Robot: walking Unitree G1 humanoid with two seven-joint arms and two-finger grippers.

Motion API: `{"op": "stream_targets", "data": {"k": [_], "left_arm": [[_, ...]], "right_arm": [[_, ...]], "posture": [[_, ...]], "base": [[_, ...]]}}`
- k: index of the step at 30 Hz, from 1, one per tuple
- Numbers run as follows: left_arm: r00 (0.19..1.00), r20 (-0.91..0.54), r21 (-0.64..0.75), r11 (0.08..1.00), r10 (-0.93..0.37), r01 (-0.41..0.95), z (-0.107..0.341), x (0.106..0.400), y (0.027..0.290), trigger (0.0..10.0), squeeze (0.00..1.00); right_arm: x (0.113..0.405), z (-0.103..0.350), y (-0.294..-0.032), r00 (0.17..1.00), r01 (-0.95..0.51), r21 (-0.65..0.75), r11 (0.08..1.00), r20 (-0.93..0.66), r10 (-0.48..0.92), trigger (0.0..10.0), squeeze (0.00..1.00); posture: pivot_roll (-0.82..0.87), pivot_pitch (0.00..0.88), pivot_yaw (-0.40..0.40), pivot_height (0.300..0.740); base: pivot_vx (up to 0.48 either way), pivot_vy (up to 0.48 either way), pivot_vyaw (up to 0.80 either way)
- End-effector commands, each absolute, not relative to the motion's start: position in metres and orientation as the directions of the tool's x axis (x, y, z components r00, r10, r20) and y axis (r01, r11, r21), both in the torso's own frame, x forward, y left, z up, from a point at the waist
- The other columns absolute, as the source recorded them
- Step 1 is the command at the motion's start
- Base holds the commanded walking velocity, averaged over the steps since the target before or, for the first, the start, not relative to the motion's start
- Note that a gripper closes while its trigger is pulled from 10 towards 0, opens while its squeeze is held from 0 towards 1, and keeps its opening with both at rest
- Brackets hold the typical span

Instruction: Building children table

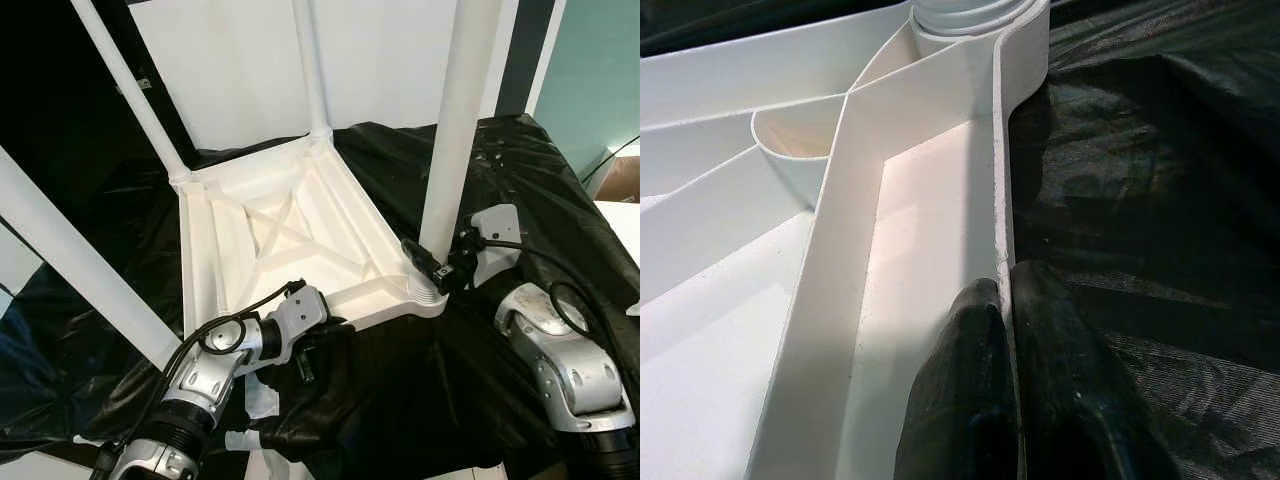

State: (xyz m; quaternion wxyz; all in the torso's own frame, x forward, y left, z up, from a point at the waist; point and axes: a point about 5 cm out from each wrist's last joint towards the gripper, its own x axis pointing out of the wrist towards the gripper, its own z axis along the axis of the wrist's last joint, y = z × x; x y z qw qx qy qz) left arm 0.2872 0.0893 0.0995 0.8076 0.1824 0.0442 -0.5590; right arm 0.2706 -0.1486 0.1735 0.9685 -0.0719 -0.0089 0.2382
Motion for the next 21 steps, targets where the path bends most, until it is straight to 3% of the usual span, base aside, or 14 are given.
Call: {"op": "stream_targets", "data": {"k": [1,9,14,15,16,20,21], "left_arm": [[0.580,-0.027,0.314,0.544,-0.814,0.778,0.133,0.304,0.090,10.0,0.00],[0.560,-0.050,0.324,0.517,-0.827,0.792,0.129,0.300,0.087,10.0,0.00],[0.555,-0.054,0.331,0.510,-0.830,0.794,0.128,0.301,0.087,10.0,0.00],[0.557,-0.053,0.332,0.511,-0.829,0.793,0.128,0.301,0.088,10.0,0.00],[0.559,-0.052,0.333,0.513,-0.828,0.791,0.128,0.301,0.088,10.0,0.00],[0.561,-0.051,0.332,0.516,-0.826,0.790,0.127,0.301,0.089,10.0,0.00],[0.561,-0.051,0.330,0.516,-0.826,0.790,0.127,0.301,0.088,10.0,0.00]], "right_arm": [[0.261,0.126,-0.125,0.838,-0.530,0.039,0.847,-0.132,0.530,10.0,0.00],[0.269,0.128,-0.123,0.896,-0.435,0.125,0.891,-0.037,0.443,10.0,0.00],[0.272,0.128,-0.122,0.911,-0.407,0.098,0.908,-0.021,0.411,10.0,0.00],[0.272,0.129,-0.122,0.912,-0.408,0.075,0.910,-0.012,0.410,10.0,0.13],[0.272,0.131,-0.122,0.910,-0.415,0.055,0.908,-0.001,0.415,10.0,1.00],[0.270,0.136,-0.121,0.899,-0.437,0.000,0.900,0.028,0.436,10.0,1.00],[0.270,0.137,-0.122,0.893,-0.448,-0.019,0.894,0.037,0.449,10.0,0.93]], "posture": [[-0.06,0.000,0.114,0.740],[-0.05,0.000,0.115,0.740],[-0.05,0.000,0.115,0.740],[-0.05,0.000,0.115,0.740],[-0.05,0.000,0.121,0.740],[-0.05,0.000,0.121,0.740],[-0.05,0.000,0.119,0.740]], "base": [[0.000,0.000,0.00],[0.000,0.000,0.00],[0.000,0.000,0.00],[0.000,0.000,0.00],[0.000,0.000,0.00],[0.000,0.000,0.00],[0.000,0.000,0.00]]}}
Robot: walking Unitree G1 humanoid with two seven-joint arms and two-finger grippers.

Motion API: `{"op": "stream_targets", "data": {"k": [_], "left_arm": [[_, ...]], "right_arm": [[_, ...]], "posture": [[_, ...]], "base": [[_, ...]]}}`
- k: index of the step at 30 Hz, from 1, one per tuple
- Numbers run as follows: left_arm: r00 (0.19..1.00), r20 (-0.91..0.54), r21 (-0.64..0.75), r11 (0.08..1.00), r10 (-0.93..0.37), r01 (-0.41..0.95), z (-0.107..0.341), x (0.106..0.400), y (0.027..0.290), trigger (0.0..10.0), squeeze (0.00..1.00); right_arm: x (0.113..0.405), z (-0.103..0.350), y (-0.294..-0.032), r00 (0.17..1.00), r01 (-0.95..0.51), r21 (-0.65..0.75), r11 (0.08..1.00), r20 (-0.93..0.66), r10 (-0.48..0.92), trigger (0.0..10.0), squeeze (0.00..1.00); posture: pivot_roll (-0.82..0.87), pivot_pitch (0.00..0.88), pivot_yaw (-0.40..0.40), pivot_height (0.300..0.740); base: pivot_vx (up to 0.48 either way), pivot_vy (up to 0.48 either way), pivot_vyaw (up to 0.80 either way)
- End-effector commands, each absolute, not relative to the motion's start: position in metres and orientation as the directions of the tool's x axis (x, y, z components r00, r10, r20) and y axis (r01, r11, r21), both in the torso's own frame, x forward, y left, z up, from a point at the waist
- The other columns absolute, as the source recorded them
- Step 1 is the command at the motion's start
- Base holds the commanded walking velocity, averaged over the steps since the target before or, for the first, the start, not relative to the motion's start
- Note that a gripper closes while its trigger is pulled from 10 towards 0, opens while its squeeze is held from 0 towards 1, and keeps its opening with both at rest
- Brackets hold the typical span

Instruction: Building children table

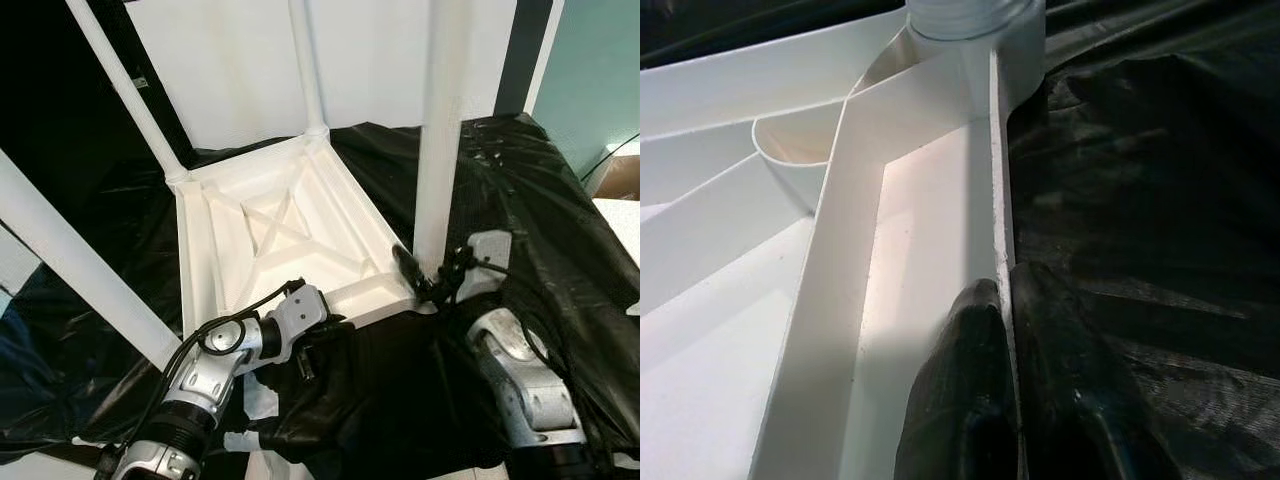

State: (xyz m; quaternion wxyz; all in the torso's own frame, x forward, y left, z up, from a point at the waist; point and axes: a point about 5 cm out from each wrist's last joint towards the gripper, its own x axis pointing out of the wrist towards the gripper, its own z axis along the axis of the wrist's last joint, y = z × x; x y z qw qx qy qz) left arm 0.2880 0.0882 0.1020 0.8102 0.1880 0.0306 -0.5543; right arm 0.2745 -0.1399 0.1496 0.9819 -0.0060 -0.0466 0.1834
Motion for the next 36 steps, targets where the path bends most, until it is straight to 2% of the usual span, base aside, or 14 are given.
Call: {"op": "stream_targets", "data": {"k": [1,4,5,9,11,13,14,15,23,30,31,36], "left_arm": [[0.561,-0.051,0.329,0.517,-0.826,0.790,0.126,0.301,0.088,10.0,0.00],[0.561,-0.051,0.328,0.517,-0.826,0.791,0.125,0.301,0.087,10.0,0.00],[0.560,-0.047,0.327,0.517,-0.827,0.791,0.125,0.301,0.085,10.0,0.00],[0.558,-0.045,0.327,0.516,-0.828,0.792,0.125,0.301,0.084,10.0,0.00],[0.553,-0.046,0.332,0.509,-0.832,0.794,0.125,0.301,0.083,10.0,0.00],[0.550,-0.047,0.334,0.506,-0.834,0.795,0.125,0.301,0.082,10.0,0.00],[0.547,-0.046,0.337,0.503,-0.836,0.796,0.126,0.302,0.081,10.0,0.00],[0.547,-0.045,0.337,0.503,-0.836,0.796,0.126,0.302,0.081,10.0,0.00],[0.550,-0.041,0.342,0.505,-0.834,0.792,0.127,0.302,0.082,10.0,0.00],[0.550,-0.043,0.345,0.504,-0.834,0.792,0.127,0.302,0.084,10.0,0.00],[0.549,-0.044,0.345,0.503,-0.835,0.793,0.127,0.302,0.084,10.0,0.00],[0.544,-0.046,0.346,0.498,-0.838,0.795,0.127,0.302,0.083,10.0,0.00]], "right_arm": [[0.269,0.139,-0.123,0.885,-0.461,-0.044,0.886,0.046,0.463,10.0,0.00],[0.269,0.140,-0.125,0.880,-0.469,-0.058,0.881,0.050,0.472,10.0,0.00],[0.269,0.141,-0.133,0.835,-0.540,-0.141,0.830,0.035,0.549,10.0,0.00],[0.270,0.142,-0.142,0.787,-0.604,-0.198,0.772,0.007,0.617,10.0,0.00],[0.273,0.143,-0.153,0.723,-0.679,-0.236,0.695,-0.057,0.688,10.0,0.00],[0.274,0.142,-0.158,0.704,-0.700,-0.250,0.669,-0.085,0.705,10.0,0.00],[0.276,0.140,-0.167,0.670,-0.738,-0.243,0.630,-0.147,0.728,3.0,0.00],[0.276,0.138,-0.170,0.657,-0.751,-0.235,0.617,-0.173,0.734,0.0,0.00],[0.275,0.123,-0.181,0.630,-0.776,-0.184,0.604,-0.275,0.726,0.0,0.00],[0.277,0.112,-0.184,0.664,-0.738,-0.102,0.667,-0.285,0.691,0.0,0.00],[0.278,0.107,-0.184,0.680,-0.715,-0.056,0.696,-0.287,0.675,0.0,0.00],[0.271,0.093,-0.174,0.668,-0.693,0.039,0.720,-0.341,0.661,0.0,0.00]], "posture": [[-0.05,0.000,0.119,0.740],[-0.05,0.000,0.119,0.740],[-0.06,0.000,0.115,0.740],[-0.06,0.000,0.115,0.740],[-0.07,0.000,0.116,0.740],[-0.07,0.000,0.116,0.740],[-0.07,0.000,0.115,0.740],[-0.07,0.000,0.115,0.740],[-0.06,0.000,0.114,0.740],[-0.06,0.000,0.117,0.740],[-0.06,0.000,0.119,0.740],[-0.07,0.000,0.126,0.740]], "base": [[0.000,0.000,0.00],[0.000,0.000,0.00],[0.000,0.000,0.00],[0.000,0.000,0.00],[0.000,0.000,0.00],[0.000,0.000,0.00],[0.000,0.000,0.00],[0.000,0.000,0.00],[0.000,0.000,0.00],[0.000,0.000,0.00],[0.000,0.000,0.00],[0.000,0.000,0.00]]}}
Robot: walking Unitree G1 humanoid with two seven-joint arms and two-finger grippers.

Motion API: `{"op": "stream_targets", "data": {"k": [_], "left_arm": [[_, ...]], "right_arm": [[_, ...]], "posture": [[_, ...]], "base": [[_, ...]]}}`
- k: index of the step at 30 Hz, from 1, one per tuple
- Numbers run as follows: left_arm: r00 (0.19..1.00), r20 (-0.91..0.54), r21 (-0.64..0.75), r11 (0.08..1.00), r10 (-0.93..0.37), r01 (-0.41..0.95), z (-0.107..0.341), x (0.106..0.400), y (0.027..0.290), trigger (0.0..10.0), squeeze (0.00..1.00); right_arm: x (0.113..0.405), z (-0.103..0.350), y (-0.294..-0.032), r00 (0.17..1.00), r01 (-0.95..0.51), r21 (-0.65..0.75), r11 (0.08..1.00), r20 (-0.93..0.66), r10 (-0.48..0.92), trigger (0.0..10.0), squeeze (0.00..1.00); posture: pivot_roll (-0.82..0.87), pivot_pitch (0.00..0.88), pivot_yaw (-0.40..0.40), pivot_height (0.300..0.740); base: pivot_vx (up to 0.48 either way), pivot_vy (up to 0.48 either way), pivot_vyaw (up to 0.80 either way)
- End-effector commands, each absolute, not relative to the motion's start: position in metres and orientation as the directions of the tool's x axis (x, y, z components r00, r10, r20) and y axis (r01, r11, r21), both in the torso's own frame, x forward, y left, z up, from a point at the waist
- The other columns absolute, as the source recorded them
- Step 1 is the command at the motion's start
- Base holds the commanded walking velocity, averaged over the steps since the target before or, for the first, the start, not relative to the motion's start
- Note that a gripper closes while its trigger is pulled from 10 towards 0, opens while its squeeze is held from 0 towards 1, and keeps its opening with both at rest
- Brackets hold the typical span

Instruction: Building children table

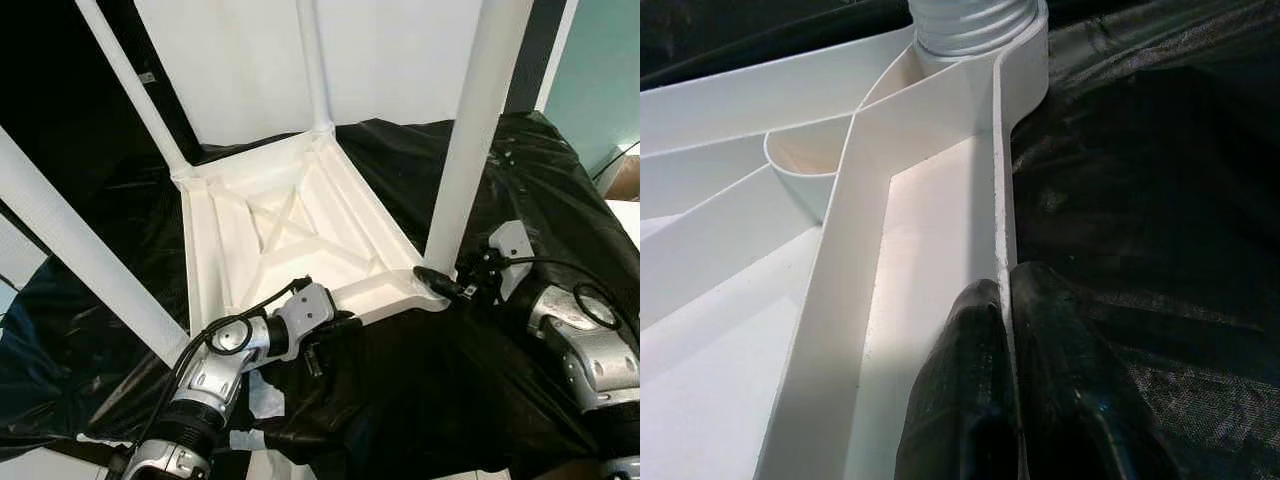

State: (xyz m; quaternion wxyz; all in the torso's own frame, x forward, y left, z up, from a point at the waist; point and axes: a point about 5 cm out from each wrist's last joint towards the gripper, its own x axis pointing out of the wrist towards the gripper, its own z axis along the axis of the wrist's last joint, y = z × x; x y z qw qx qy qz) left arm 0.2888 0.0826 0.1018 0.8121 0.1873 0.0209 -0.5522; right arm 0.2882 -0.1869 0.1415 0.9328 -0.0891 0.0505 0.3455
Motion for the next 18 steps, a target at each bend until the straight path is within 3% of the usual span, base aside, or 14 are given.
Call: {"op": "stream_targets", "data": {"k": [1,6,14,15,16,18], "left_arm": [[0.542,-0.047,0.347,0.495,-0.839,0.797,0.127,0.302,0.083,10.0,0.00],[0.536,-0.050,0.347,0.488,-0.843,0.801,0.127,0.302,0.082,10.0,0.00],[0.540,-0.048,0.343,0.494,-0.840,0.799,0.125,0.303,0.081,10.0,0.00],[0.542,-0.046,0.342,0.497,-0.839,0.798,0.125,0.303,0.080,10.0,0.00],[0.545,-0.045,0.340,0.500,-0.838,0.796,0.124,0.303,0.080,10.0,0.00],[0.546,-0.044,0.340,0.502,-0.836,0.795,0.124,0.302,0.080,10.0,0.00]], "right_arm": [[0.266,0.087,-0.166,0.643,-0.682,0.105,0.724,-0.386,0.661,0.0,0.00],[0.258,0.087,-0.150,0.580,-0.653,0.200,0.730,-0.488,0.652,0.0,0.00],[0.262,0.109,-0.146,0.613,-0.609,0.206,0.766,-0.491,0.619,0.0,0.00],[0.262,0.112,-0.142,0.641,-0.597,0.203,0.776,-0.461,0.614,0.8,0.00],[0.260,0.114,-0.139,0.678,-0.593,0.157,0.790,-0.431,0.595,10.0,0.00],[0.258,0.112,-0.137,0.699,-0.589,0.121,0.799,-0.418,0.580,10.0,0.00]], "posture": [[-0.07,0.000,0.126,0.740],[-0.07,0.000,0.130,0.740],[-0.08,0.000,0.108,0.740],[-0.08,0.000,0.108,0.740],[-0.08,0.000,0.102,0.740],[-0.07,0.000,0.099,0.740]], "base": [[0.000,0.000,0.00],[0.000,0.000,0.00],[0.000,0.000,0.00],[0.000,0.000,0.00],[0.000,0.000,0.00],[0.000,0.000,0.00]]}}
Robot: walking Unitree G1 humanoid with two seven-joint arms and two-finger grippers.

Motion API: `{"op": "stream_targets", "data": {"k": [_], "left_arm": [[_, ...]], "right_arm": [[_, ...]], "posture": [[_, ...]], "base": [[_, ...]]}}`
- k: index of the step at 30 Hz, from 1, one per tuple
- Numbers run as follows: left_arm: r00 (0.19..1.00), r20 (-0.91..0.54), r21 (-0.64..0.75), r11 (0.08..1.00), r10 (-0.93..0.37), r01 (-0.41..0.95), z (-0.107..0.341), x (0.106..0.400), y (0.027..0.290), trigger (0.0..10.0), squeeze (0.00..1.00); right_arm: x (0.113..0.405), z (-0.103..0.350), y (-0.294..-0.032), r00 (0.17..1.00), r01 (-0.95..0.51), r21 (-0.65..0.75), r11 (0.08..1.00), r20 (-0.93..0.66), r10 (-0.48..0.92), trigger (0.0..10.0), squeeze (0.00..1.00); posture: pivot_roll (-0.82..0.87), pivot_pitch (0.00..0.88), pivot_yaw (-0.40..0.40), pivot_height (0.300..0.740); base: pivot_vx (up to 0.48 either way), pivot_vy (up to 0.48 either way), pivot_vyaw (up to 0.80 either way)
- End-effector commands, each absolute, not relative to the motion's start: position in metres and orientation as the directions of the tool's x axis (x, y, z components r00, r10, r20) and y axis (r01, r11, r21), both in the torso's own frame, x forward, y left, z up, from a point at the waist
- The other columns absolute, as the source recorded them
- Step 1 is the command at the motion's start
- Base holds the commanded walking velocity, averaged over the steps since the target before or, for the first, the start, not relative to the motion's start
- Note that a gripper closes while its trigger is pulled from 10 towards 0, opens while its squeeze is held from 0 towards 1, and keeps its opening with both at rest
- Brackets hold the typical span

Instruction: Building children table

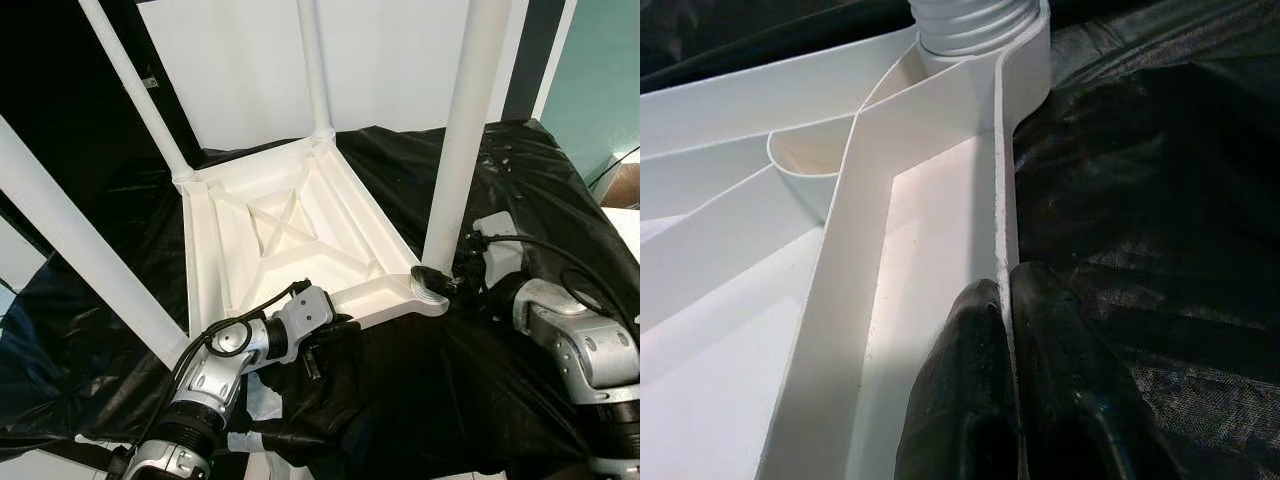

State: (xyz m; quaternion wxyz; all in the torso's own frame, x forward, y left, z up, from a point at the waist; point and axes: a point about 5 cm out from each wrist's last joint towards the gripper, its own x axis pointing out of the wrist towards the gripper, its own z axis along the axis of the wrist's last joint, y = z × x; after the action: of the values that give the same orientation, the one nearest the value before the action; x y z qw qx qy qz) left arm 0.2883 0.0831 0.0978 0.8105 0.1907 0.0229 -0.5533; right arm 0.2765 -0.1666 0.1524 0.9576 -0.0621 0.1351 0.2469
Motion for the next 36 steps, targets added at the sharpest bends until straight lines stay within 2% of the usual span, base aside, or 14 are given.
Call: {"op": "stream_targets", "data": {"k": [1,4,5,6,8,12,13,14,24,28,36], "left_arm": [[0.548,-0.042,0.339,0.504,-0.835,0.794,0.124,0.302,0.080,10.0,0.00],[0.551,-0.040,0.337,0.508,-0.833,0.793,0.123,0.302,0.081,10.0,0.00],[0.552,-0.040,0.337,0.509,-0.833,0.792,0.123,0.302,0.081,10.0,0.00],[0.552,-0.040,0.337,0.509,-0.833,0.792,0.122,0.301,0.081,10.0,0.00],[0.551,-0.041,0.336,0.508,-0.833,0.793,0.122,0.301,0.081,10.0,0.00],[0.550,-0.041,0.336,0.507,-0.834,0.794,0.122,0.301,0.081,10.0,0.00],[0.548,-0.041,0.336,0.505,-0.836,0.795,0.122,0.301,0.080,10.0,0.00],[0.543,-0.039,0.337,0.501,-0.839,0.797,0.122,0.302,0.079,10.0,0.00],[0.534,-0.040,0.339,0.491,-0.844,0.802,0.123,0.301,0.077,10.0,0.00],[0.537,-0.041,0.340,0.493,-0.843,0.801,0.123,0.301,0.078,10.0,0.00],[0.541,-0.041,0.341,0.497,-0.840,0.798,0.122,0.299,0.079,10.0,0.00]], "right_arm": [[0.255,0.108,-0.135,0.696,-0.590,0.110,0.800,-0.434,0.572,10.0,0.00],[0.251,0.105,-0.134,0.700,-0.588,0.089,0.804,-0.442,0.561,10.0,0.00],[0.252,0.107,-0.135,0.719,-0.583,0.063,0.810,-0.424,0.551,10.0,0.44],[0.256,0.112,-0.138,0.747,-0.566,0.046,0.823,-0.394,0.535,10.0,1.00],[0.263,0.119,-0.144,0.777,-0.572,-0.036,0.820,-0.345,0.527,10.0,1.00],[0.266,0.120,-0.147,0.781,-0.574,-0.069,0.816,-0.345,0.520,10.0,0.99],[0.270,0.120,-0.150,0.784,-0.584,-0.121,0.802,-0.337,0.521,10.0,0.00],[0.276,0.121,-0.155,0.786,-0.598,-0.187,0.779,-0.329,0.524,10.0,0.00],[0.296,0.134,-0.160,0.756,-0.654,-0.324,0.684,-0.251,0.604,10.0,0.00],[0.307,0.143,-0.166,0.733,-0.669,-0.415,0.617,-0.227,0.641,10.0,0.00],[0.311,0.147,-0.168,0.718,-0.674,-0.430,0.601,-0.187,0.670,10.0,0.00]], "posture": [[-0.07,0.000,0.099,0.740],[-0.07,0.000,0.099,0.740],[-0.07,0.000,0.099,0.740],[-0.07,0.000,0.099,0.740],[-0.07,0.000,0.099,0.740],[-0.07,0.000,0.099,0.740],[-0.08,0.000,0.103,0.740],[-0.09,0.000,0.106,0.740],[-0.09,0.000,0.112,0.740],[-0.07,0.000,0.107,0.740],[-0.05,0.000,0.103,0.740]], "base": [[0.000,0.000,0.00],[0.000,0.000,0.00],[0.000,0.000,0.00],[0.000,0.000,0.00],[0.000,0.000,0.00],[0.000,0.000,0.00],[0.000,0.000,0.00],[0.000,0.000,0.00],[0.000,0.000,0.00],[0.000,0.000,0.00],[0.000,0.000,0.00]]}}
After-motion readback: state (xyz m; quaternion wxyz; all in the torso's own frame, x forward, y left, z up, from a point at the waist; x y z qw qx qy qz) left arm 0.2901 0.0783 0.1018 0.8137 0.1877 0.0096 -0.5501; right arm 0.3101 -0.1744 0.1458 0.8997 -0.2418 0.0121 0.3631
